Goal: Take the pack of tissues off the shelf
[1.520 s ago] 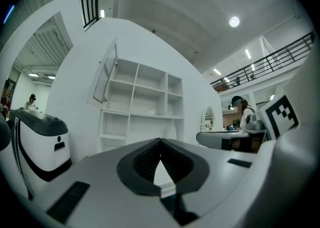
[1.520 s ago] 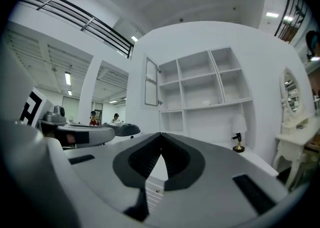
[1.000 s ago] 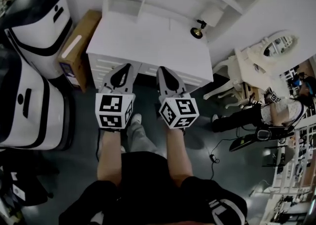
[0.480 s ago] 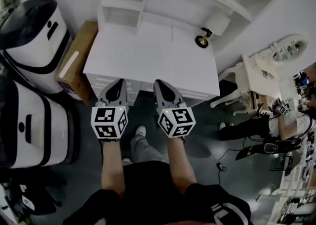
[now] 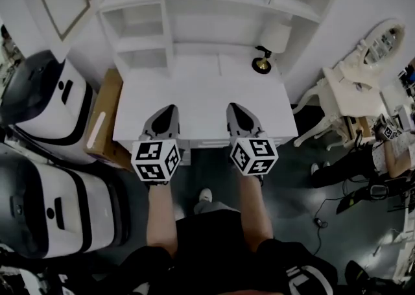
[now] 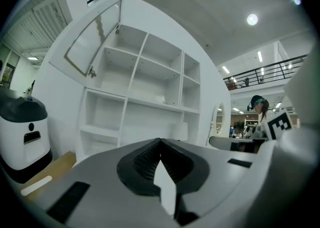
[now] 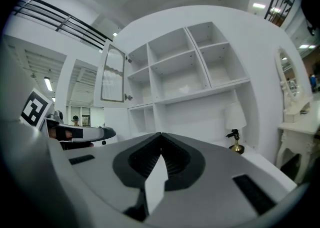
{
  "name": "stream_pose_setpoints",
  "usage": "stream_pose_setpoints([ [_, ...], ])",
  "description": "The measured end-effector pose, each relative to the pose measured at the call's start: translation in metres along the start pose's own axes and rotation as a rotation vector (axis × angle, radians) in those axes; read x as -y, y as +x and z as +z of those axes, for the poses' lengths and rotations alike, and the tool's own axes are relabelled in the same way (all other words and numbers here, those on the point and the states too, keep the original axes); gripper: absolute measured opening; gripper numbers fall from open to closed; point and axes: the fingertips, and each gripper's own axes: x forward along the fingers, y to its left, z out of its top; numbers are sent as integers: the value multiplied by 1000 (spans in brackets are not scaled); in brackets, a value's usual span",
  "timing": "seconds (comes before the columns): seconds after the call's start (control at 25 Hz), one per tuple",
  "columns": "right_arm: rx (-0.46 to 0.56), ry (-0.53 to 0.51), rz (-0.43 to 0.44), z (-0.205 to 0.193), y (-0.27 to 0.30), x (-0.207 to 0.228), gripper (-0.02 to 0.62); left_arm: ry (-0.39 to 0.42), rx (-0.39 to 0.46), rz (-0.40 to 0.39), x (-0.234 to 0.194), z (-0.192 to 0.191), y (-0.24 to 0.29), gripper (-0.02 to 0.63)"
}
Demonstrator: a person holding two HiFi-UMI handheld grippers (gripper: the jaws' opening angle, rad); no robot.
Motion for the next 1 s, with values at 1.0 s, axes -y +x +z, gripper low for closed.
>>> stream_pose_setpoints([
  [1.0,9,71,35,27,43,90,18,163,5,-53,56,33,107,9],
])
